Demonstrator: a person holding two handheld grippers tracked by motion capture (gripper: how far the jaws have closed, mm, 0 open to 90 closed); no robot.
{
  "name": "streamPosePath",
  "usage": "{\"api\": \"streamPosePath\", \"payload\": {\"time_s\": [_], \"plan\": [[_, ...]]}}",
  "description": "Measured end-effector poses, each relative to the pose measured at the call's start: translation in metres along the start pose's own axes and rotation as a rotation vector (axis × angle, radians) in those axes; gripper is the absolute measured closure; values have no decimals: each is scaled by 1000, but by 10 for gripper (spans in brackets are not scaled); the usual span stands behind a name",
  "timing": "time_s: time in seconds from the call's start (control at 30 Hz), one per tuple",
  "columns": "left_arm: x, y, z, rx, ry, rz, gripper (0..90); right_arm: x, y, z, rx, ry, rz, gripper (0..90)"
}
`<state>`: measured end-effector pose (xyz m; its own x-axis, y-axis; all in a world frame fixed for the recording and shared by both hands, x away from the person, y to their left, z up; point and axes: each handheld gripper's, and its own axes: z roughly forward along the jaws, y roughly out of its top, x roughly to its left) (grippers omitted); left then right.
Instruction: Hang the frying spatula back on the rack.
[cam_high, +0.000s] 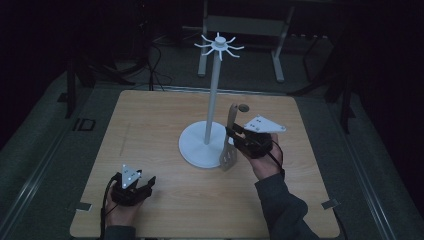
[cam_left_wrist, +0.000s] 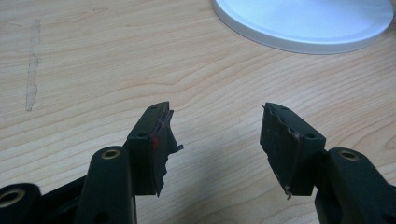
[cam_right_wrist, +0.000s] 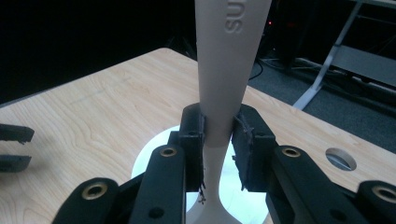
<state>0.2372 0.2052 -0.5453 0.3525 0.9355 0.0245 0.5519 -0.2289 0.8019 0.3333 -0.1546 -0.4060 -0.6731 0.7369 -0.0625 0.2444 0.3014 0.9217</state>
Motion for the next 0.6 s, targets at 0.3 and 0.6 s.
{"api": "streamPosePath", "payload": {"time_s": [0.3,0.6], "plan": [[0,0,0,0,0,0,435,-5,11,-1,-25,-2,7,742],[0,0,0,1,1,1,435,-10,19,-2,-50,-1,29,742]]}}
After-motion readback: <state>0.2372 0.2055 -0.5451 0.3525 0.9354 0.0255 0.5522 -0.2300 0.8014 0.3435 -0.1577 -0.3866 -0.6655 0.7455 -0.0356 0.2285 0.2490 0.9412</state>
